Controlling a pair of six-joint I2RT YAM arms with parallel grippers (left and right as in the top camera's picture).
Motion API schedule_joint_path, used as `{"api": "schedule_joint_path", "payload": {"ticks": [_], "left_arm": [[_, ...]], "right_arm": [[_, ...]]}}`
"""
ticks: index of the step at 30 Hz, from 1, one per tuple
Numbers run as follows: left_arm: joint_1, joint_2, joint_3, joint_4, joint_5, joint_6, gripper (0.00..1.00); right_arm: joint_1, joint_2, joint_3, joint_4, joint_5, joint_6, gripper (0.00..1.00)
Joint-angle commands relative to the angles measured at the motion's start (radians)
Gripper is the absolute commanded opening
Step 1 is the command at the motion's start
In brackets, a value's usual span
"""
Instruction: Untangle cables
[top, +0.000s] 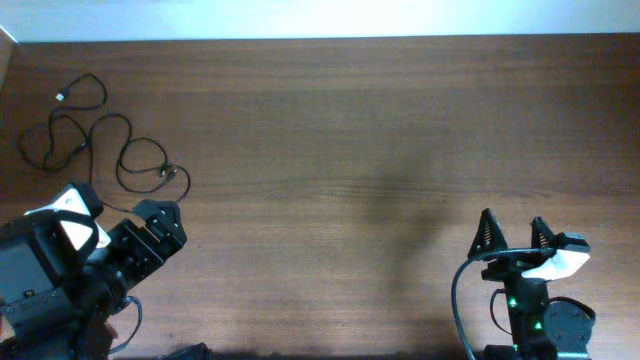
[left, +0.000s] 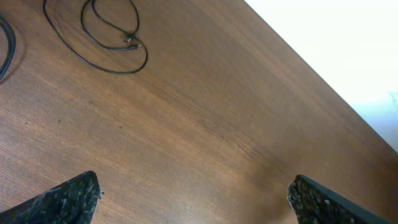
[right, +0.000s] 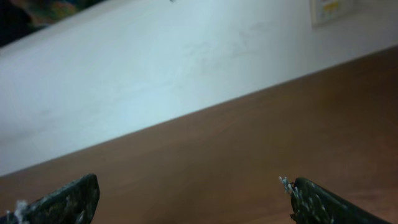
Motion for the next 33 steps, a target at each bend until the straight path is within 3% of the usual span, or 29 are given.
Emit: {"api": "schedule_joint_path", "payload": {"ticks": [1, 7, 23, 25, 28, 33], "left_arm": [[0.0, -0.001, 0.001, 0.001, -0.01, 0.012, 0.99], [0.0, -0.001, 0.001, 0.001, -0.01, 0.012, 0.99], [-0.012, -0.011, 0.0, -0.002, -0.011, 0.012, 0.99], [-0.081, -0.067, -0.01, -0.005, -0.011, 0.013, 0.99], [-0.286, -0.248, -0.061, 0.012, -0.114, 0.012, 0.99], [-0.339, -0.692, -0.459, 0.332, -0.09, 0.012, 0.99]], "right_arm": [[0.006, -0.011, -0.099, 0.048, 0.055, -0.014, 0.99], [0.006, -0.011, -0.189, 0.152, 0.056, -0.145, 0.99], [0.006, -0.011, -0.188, 0.148, 0.051, -0.142, 0.99], [0.006, -0.011, -0.188, 0.148, 0.051, -0.142, 0.99], [0.006, -0.011, -0.188, 0.148, 0.051, -0.142, 0.99], [0.006, -0.011, -0.188, 0.148, 0.051, -0.142, 0.99]]}}
